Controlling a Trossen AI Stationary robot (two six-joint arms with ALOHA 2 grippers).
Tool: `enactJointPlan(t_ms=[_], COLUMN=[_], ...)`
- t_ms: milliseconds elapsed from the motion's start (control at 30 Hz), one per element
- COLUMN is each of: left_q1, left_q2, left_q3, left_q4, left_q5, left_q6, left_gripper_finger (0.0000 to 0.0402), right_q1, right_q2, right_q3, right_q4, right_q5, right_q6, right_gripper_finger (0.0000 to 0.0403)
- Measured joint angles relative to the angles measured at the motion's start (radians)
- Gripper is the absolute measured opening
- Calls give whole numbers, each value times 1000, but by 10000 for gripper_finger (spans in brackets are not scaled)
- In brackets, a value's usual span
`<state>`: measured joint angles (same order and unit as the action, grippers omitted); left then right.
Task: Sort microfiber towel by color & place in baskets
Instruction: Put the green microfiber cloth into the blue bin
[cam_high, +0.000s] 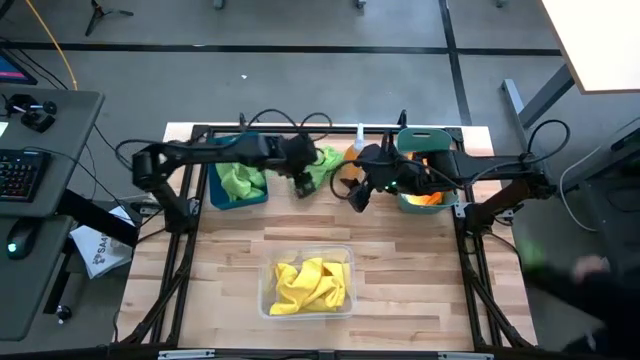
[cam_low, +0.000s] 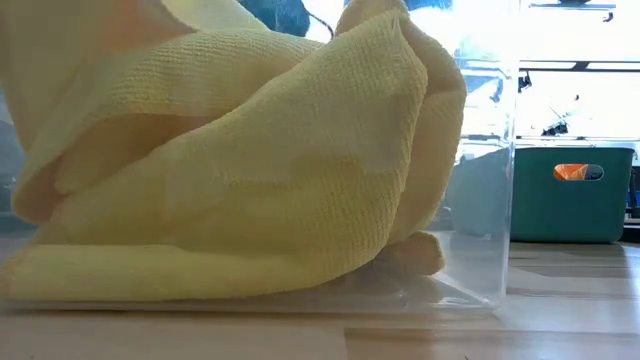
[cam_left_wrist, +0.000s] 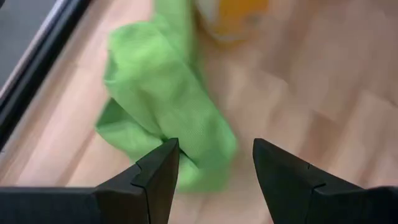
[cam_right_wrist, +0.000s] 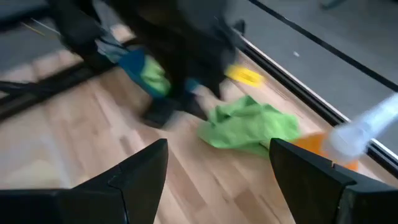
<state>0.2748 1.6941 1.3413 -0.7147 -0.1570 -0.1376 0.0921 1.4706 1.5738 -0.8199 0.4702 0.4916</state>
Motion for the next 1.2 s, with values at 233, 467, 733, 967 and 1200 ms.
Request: enactJointPlan(t_ms=[233, 467, 733, 967, 1200], left_q1=[63, 87, 63, 4, -14], left_q2=[204, 355, 429, 420, 247], left_q3=[115, 159, 164, 160, 157], left_q4=[-36, -37, -80, -208, -276], left_q5=[-4, -15, -21, -91, -235], left_q6=[-57, -126, -133, -5, 38], left_gripper_finger=[193, 193, 193, 94, 7], right_q1=[0, 0, 0, 0, 0], right_q2=[-55, -59, -59, -59, -59], right_q3=[1, 1, 1, 1, 1], right_q4=[37, 31, 31, 31, 32], right_q5=[-7, -1, -1, -1, -1], right_q6=[-2, -2, 5, 1, -2], right_gripper_finger=[275, 275, 275, 275, 275])
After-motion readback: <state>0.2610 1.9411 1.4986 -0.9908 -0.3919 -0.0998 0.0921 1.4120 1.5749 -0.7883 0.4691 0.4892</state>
